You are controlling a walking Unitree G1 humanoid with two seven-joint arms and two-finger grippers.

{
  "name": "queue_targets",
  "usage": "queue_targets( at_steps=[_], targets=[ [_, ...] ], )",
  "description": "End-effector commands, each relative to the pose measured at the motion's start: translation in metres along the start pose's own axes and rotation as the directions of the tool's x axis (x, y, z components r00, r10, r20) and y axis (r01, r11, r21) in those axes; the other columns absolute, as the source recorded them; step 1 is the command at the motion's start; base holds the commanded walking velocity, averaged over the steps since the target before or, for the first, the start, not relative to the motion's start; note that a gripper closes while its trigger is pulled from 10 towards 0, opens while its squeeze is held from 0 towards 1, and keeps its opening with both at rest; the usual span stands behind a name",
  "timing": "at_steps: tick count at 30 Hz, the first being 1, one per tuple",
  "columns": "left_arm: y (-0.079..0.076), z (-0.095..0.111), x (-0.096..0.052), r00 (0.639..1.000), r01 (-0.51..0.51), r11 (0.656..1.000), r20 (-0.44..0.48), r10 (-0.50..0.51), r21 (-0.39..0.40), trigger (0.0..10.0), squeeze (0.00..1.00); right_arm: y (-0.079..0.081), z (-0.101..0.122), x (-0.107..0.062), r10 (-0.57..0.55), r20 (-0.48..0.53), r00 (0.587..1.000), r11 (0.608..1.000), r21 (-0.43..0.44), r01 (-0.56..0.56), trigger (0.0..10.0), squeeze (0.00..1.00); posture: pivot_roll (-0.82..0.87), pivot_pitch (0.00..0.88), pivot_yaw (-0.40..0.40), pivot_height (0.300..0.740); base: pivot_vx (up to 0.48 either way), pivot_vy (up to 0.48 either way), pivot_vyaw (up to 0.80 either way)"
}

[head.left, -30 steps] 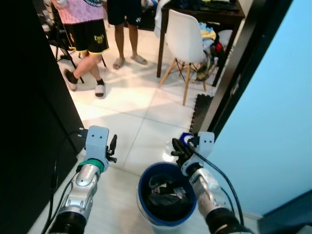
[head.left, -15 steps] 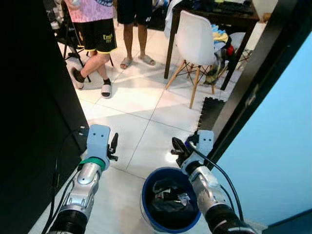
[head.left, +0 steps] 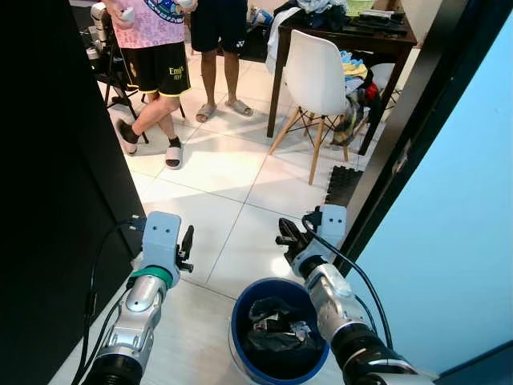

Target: Clean up the room

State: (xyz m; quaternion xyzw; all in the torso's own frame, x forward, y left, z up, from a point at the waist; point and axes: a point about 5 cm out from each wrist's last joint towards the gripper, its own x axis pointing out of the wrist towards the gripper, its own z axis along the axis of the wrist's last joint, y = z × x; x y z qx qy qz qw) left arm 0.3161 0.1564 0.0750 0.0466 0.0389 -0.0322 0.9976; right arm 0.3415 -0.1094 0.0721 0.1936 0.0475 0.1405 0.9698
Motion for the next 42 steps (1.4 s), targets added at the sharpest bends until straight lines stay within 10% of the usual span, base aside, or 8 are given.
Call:
queue_targets(
  at_steps=[1, 2, 3, 7, 8, 9, 10, 42],
  targets=[
    [0.000, -0.005, -0.003, 1.000, -0.005, 1.000, -0.018, 0.006, 0.007, 10.0, 0.00, 0.000, -0.001, 0.001, -0.012, 0.007, 1.000, 1.000, 0.016, 0.012, 10.0, 0.42, 0.09, 0.008, 0.051, 0.740, 0.000, 0.000, 0.00],
    [0.000, -0.005, -0.003, 1.000, -0.005, 1.000, -0.018, 0.005, 0.006, 10.0, 0.00, 0.000, 0.000, 0.001, -0.015, 0.012, 1.000, 1.000, 0.019, 0.014, 10.0, 0.42, 0.09, 0.008, 0.051, 0.740, 0.000, 0.000, 0.00],
    [0.000, -0.004, -0.004, 1.000, -0.003, 1.000, -0.017, 0.004, 0.006, 10.0, 0.00, -0.001, 0.001, 0.000, -0.016, 0.021, 1.000, 0.999, 0.030, 0.015, 10.0, 1.00, 0.08, 0.009, 0.053, 0.740, 0.000, 0.000, 0.00],
    [0.000, -0.004, -0.004, 1.000, 0.001, 1.000, -0.017, -0.001, 0.006, 10.0, 0.00, -0.004, 0.001, -0.001, -0.036, 0.033, 0.999, 0.999, 0.021, 0.035, 10.0, 1.00, 0.08, 0.007, 0.059, 0.740, 0.000, 0.000, 0.00],
    [0.000, -0.004, -0.004, 1.000, 0.003, 1.000, -0.016, -0.003, 0.006, 10.0, 0.00, -0.004, 0.001, -0.002, -0.040, 0.034, 0.999, 0.999, 0.017, 0.040, 10.0, 0.76, 0.08, 0.007, 0.059, 0.740, 0.000, 0.000, 0.00],
    [-0.001, -0.004, -0.004, 1.000, 0.004, 1.000, -0.016, -0.003, 0.007, 10.0, 0.00, -0.005, 0.001, -0.002, -0.043, 0.034, 0.999, 0.999, 0.015, 0.042, 10.0, 0.76, 0.08, 0.007, 0.059, 0.740, 0.000, 0.000, 0.00],
    [-0.001, -0.004, -0.004, 1.000, 0.004, 1.000, -0.016, -0.004, 0.007, 10.0, 0.00, -0.006, 0.001, -0.003, -0.049, 0.035, 0.998, 0.999, 0.017, 0.049, 10.0, 0.00, 0.08, 0.005, 0.060, 0.740, 0.000, 0.000, 0.00],
    [-0.014, -0.003, 0.001, 0.998, 0.054, 0.998, -0.026, -0.054, -0.015, 10.0, 0.00, -0.030, -0.012, -0.029, -0.129, 0.029, 0.991, 0.991, -0.011, 0.130, 10.0, 0.00, 0.05, 0.000, 0.082, 0.740, 0.000, 0.000, 0.00]
  ],
)
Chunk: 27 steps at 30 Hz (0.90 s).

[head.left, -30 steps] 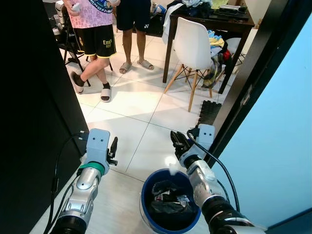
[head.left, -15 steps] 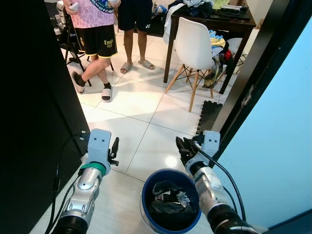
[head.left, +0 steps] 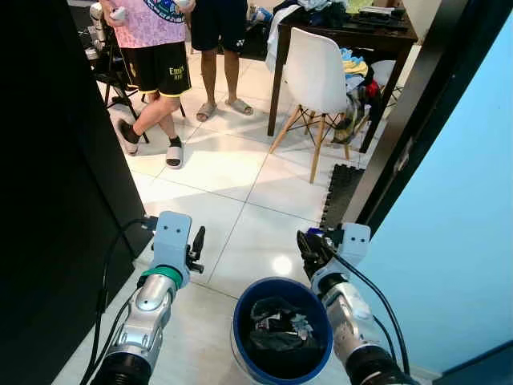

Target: Clean up the room

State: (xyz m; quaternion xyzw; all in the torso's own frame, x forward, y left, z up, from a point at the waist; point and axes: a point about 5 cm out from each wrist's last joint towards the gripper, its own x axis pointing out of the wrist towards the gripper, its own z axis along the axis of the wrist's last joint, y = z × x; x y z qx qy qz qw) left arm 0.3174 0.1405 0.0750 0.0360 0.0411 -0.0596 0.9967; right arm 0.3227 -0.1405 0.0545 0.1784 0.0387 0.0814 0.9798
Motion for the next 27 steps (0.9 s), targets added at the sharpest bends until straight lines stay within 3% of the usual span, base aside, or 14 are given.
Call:
queue_targets(
  at_steps=[1, 14, 27],
  targets=[
    [0.0025, -0.0051, -0.0015, 1.000, -0.003, 1.000, -0.026, 0.004, 0.006, 10.0, 0.00, 0.0003, -0.0043, -0.0025, -0.015, -0.010, 1.000, 1.000, 0.017, 0.015, 10.0, 0.00, 0.05, 0.000, 0.083, 0.740, 0.000, 0.000, 0.00],
    [0.0030, -0.0039, 0.0004, 1.000, -0.006, 1.000, -0.023, 0.006, -0.005, 10.0, 0.00, -0.0003, -0.0037, -0.0033, -0.019, -0.010, 1.000, 1.000, 0.016, 0.019, 10.0, 0.00, 0.04, 0.000, 0.086, 0.740, 0.000, 0.000, 0.00],
    [0.0022, -0.0045, 0.0002, 1.000, -0.002, 1.000, -0.022, 0.002, -0.005, 10.0, 0.00, -0.0003, -0.0034, -0.0032, -0.016, -0.013, 1.000, 1.000, 0.012, 0.016, 10.0, 0.00, 0.04, 0.000, 0.084, 0.740, -0.273, 0.000, 0.00]
  ],
)
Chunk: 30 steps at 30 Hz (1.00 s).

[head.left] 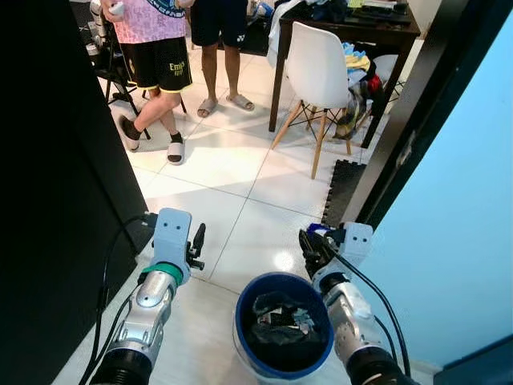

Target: Clean up the room

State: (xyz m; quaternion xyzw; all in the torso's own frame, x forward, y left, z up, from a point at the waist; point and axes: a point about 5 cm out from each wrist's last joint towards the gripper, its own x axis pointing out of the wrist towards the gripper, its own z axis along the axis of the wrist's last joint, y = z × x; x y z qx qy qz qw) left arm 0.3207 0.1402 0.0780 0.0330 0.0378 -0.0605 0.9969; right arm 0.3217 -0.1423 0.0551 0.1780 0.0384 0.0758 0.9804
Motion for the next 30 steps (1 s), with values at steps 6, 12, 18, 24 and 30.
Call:
queue_targets(
  at_steps=[6, 12, 18, 24, 30],
  targets=[
    [0.0026, -0.0082, -0.0032, 1.000, -0.004, 1.000, -0.030, 0.004, 0.003, 10.0, 0.00, 0.0018, -0.0043, -0.0017, -0.004, -0.014, 1.000, 1.000, 0.014, 0.004, 10.0, 0.00, 0.04, 0.000, 0.085, 0.740, -0.285, 0.000, 0.00],
    [0.0034, -0.0079, -0.0028, 1.000, -0.005, 1.000, -0.030, 0.005, 0.006, 10.0, 0.00, 0.0018, -0.0045, -0.0020, -0.005, -0.014, 1.000, 1.000, 0.015, 0.005, 10.0, 0.00, 0.04, 0.000, 0.088, 0.740, -0.264, 0.000, 0.00],
    [0.0033, -0.0081, -0.0029, 1.000, -0.004, 1.000, -0.031, 0.004, 0.007, 10.0, 0.00, 0.0015, -0.0046, -0.0023, -0.007, -0.014, 1.000, 1.000, 0.015, 0.008, 10.0, 0.00, 0.04, 0.000, 0.089, 0.740, -0.262, 0.000, 0.00],
    [0.0037, -0.0087, -0.0031, 0.999, -0.004, 1.000, -0.034, 0.004, 0.007, 10.0, 0.00, 0.0011, -0.0051, -0.0027, -0.010, -0.017, 1.000, 1.000, 0.016, 0.011, 10.0, 0.00, 0.04, 0.000, 0.089, 0.740, -0.259, 0.000, 0.00],
    [0.0049, -0.0089, -0.0033, 0.999, -0.005, 1.000, -0.036, 0.005, 0.007, 10.0, 0.00, 0.0016, -0.0049, -0.0025, -0.011, -0.016, 1.000, 1.000, 0.017, 0.011, 10.0, 0.00, 0.03, 0.000, 0.091, 0.740, -0.259, 0.000, 0.00]
  ],
)
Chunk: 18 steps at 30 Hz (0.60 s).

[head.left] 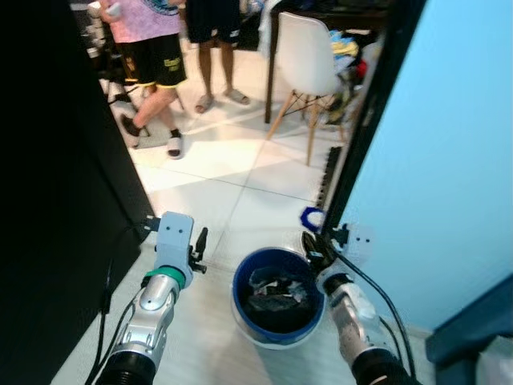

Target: Clean up the room

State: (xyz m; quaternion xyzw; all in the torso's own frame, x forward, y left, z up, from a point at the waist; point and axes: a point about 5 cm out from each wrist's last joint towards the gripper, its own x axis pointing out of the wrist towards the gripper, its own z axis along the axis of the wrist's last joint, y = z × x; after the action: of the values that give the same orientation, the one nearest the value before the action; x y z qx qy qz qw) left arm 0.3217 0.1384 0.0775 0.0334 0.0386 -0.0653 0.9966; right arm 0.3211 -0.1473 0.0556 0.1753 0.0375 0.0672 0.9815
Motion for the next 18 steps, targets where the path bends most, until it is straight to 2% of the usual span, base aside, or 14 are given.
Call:
queue_targets(
  at_steps=[1, 18],
  targets=[
    [0.0065, -0.0086, -0.0044, 0.999, -0.014, 1.000, -0.035, 0.014, 0.006, 10.0, 0.00, 0.0057, -0.0069, -0.0013, 0.005, -0.020, 1.000, 1.000, 0.022, -0.005, 10.0, 0.00, 0.03, 0.000, 0.091, 0.740, -0.259, 0.000, 0.00],
    [0.0051, -0.0056, -0.0013, 1.000, -0.008, 1.000, -0.025, 0.009, 0.002, 10.0, 0.00, 0.0049, -0.0044, -0.0001, 0.000, -0.013, 1.000, 1.000, 0.024, 0.001, 10.0, 0.00, 0.03, 0.000, 0.093, 0.740, -0.259, 0.000, 0.00]
  ],
)
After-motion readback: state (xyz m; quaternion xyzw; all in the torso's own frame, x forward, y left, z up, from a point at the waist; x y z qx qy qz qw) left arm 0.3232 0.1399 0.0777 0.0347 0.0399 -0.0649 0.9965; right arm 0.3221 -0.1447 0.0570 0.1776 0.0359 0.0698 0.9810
